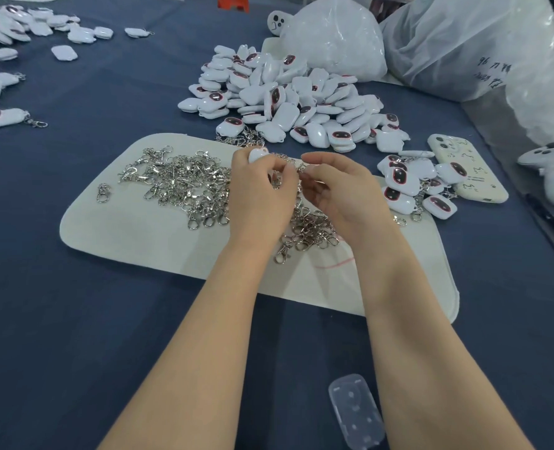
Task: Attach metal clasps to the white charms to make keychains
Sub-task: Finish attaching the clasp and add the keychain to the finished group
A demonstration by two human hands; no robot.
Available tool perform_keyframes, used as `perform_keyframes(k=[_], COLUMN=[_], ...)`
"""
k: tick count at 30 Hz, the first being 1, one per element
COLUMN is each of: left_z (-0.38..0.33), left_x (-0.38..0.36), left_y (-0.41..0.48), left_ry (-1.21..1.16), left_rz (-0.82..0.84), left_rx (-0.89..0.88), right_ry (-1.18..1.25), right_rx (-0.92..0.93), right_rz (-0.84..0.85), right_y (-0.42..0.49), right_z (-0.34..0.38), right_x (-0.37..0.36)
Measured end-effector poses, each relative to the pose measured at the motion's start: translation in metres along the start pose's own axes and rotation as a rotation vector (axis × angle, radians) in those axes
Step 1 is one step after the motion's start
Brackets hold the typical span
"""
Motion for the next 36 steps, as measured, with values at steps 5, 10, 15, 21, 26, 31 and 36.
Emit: perform_keyframes(k=[5,10,15,21,26,31,36], left_z=[-0.003,0.005,0.004,0.002,0.004,0.014,0.007], left_x=[-0.008,-0.003,-0.002,-0.001,-0.004,-0.004,-0.009], left_y=[0.001,0.004,0.005,0.004,0.004,0.005,0.002], left_ry=[-0.05,-0.04,-0.04,0.024,0.018,-0.176,-0.253], left_rz=[0.064,0.049,0.037,0.023,0.062,0.061,0.105], left_rx=[-0.004,0.041,0.041,0.012,0.038,0.166,0.177], right_ry=[-0.095,-0.705,-0.721,-0.74,-0.79,-0.651,-0.567], right_rx=[0.017,0.293,0.371,0.392,0.415,0.36,0.299], right_rz=[-0.03,-0.136,-0.124,-0.044,-0.053,-0.024,-0.156], right_y=[-0.001,-0.008,-0.011,-0.009,-0.011,-0.011,-0.008], right_z=[0.001,0.031,0.038,0.034,0.037,0.035,0.032], right_x=[-0.002,0.0,-0.008,-0.013,-0.009,-0.013,0.003])
Point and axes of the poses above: each hand's wrist, its own y-axis towards the middle knuckle, its own x-axis out of the back of the hand, z = x × y, the point moved 10 cm from there along y, towards the middle knuckle, and after that the axes turned 15 degrees about -y, right-handed, at the moved point
